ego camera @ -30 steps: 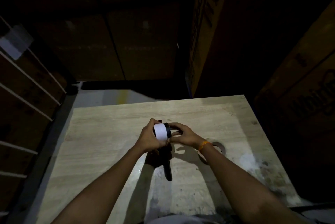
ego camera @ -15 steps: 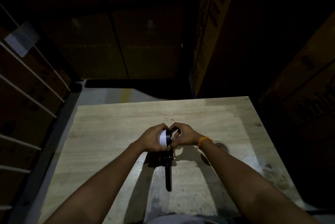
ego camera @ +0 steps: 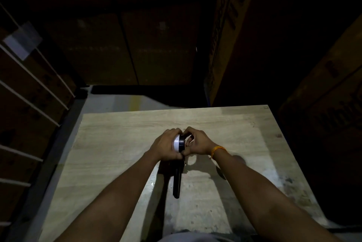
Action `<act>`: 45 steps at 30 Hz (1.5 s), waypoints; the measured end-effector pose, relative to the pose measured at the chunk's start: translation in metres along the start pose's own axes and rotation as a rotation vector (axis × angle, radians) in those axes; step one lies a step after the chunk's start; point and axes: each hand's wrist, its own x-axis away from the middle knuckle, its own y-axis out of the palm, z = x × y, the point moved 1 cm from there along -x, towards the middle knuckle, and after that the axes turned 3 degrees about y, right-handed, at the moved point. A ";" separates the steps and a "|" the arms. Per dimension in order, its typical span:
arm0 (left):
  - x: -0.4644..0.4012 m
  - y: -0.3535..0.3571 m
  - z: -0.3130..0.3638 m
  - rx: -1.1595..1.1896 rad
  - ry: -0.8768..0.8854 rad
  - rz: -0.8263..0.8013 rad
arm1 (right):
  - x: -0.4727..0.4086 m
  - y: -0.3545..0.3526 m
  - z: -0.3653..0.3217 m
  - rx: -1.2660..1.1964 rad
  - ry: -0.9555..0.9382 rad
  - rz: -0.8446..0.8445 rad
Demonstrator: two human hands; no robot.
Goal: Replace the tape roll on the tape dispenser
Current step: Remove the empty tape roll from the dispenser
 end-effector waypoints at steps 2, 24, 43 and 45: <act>-0.002 -0.002 -0.001 0.002 0.007 0.012 | -0.003 -0.002 -0.001 0.016 -0.006 0.012; -0.003 -0.016 -0.041 -0.174 0.054 -0.191 | -0.001 -0.022 0.014 0.133 -0.005 -0.062; 0.002 -0.019 -0.023 0.147 -0.232 0.329 | 0.020 0.004 0.066 -0.364 0.308 -0.081; 0.001 -0.018 -0.021 0.134 -0.231 0.354 | 0.021 0.009 0.069 -0.253 0.332 -0.055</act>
